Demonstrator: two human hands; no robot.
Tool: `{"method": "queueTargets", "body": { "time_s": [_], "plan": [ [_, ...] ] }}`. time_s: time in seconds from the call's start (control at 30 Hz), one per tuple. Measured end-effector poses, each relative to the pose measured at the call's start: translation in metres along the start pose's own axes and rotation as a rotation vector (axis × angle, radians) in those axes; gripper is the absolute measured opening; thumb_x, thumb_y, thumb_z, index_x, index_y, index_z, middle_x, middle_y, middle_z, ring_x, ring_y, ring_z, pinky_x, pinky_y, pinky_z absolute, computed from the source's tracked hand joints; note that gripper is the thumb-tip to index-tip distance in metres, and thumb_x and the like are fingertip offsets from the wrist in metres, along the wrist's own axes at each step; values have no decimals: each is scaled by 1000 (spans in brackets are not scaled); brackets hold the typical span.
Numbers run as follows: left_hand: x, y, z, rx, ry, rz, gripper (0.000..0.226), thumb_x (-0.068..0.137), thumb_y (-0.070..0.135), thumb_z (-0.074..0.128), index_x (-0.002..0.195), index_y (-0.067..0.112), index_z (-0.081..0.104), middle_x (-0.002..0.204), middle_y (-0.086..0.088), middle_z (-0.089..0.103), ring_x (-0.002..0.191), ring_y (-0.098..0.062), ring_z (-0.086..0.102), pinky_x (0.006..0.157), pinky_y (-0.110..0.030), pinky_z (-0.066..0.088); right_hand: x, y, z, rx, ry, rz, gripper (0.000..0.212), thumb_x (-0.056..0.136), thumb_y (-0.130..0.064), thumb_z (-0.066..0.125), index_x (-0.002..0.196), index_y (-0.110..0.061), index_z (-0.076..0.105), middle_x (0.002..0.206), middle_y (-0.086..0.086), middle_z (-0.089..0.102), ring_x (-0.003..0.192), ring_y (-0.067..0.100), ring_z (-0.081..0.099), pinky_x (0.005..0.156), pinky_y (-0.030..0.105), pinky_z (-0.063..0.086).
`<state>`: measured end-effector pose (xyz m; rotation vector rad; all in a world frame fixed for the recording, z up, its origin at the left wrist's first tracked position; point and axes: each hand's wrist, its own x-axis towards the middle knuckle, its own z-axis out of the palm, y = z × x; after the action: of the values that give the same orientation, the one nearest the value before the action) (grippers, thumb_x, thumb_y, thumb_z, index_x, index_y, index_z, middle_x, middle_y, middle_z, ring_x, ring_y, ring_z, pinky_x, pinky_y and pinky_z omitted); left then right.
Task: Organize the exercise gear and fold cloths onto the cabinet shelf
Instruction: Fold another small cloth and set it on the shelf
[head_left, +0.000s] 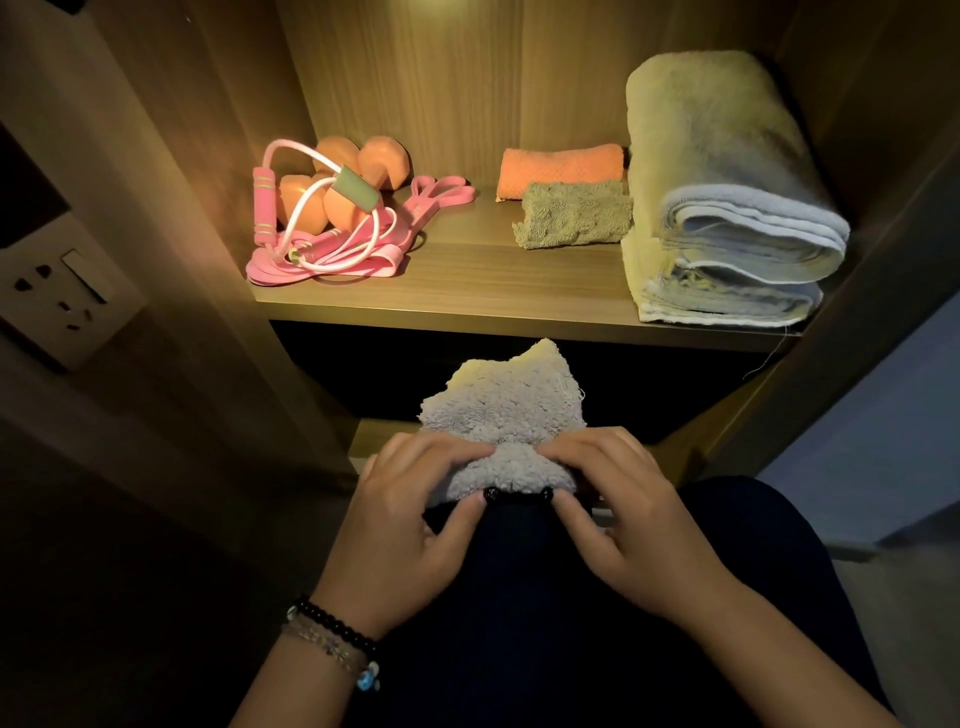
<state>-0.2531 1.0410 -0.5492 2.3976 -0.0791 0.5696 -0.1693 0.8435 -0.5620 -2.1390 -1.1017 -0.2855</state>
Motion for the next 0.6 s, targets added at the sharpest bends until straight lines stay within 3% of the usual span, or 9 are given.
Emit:
{"method": "queueTargets", "body": {
  "time_s": [0.13,0.2,0.3,0.37,0.43,0.5,0.6],
  "plan": [
    [-2,1,-3,-90,68,-73,25,86,39,55,107,28,63,105,21,61,105,-4,58,88,-42,50,6,-1,-8,76,-18,28,27,95,-25,46,117,-18,60,106,-18,56,98,4,52,85,27,42],
    [-4,2,-4,-145,100,-100,21,86,42,55,103,32,61,103,21,63,103,-4,60,86,-35,51,6,-2,-10,134,-22,58,28,96,-30,43,116,-21,60,103,-24,53,94,1,51,82,23,40],
    [-5,6,-6,-202,121,-119,16,88,45,54,96,32,60,88,16,65,72,-11,64,64,-34,51,4,-4,-9,170,-34,93,22,97,-28,46,112,-24,61,101,-25,56,93,0,53,80,18,39],
    [-4,9,-6,-190,124,-146,13,91,45,53,94,34,58,78,14,64,53,-17,57,53,-34,47,3,-7,-6,200,-20,127,19,96,-25,47,106,-24,62,94,-22,58,87,1,54,75,17,39],
    [-2,10,-5,-171,123,-210,10,90,44,57,92,34,57,88,21,64,59,-18,59,53,-22,45,3,-10,-2,233,-1,179,16,95,-26,47,100,-23,62,82,-18,58,74,1,54,65,14,36],
    [1,7,-1,-147,129,-291,11,85,42,62,91,35,56,101,31,59,73,-6,62,59,-13,43,6,-12,3,235,30,239,12,94,-27,48,96,-23,59,76,-17,56,65,0,53,58,12,35],
    [3,2,5,-105,169,-371,15,81,41,67,89,37,54,98,28,58,79,3,58,65,-9,38,9,-15,8,92,114,237,5,92,-23,56,96,-21,59,87,-12,57,78,3,55,66,16,42]
  ]
}}
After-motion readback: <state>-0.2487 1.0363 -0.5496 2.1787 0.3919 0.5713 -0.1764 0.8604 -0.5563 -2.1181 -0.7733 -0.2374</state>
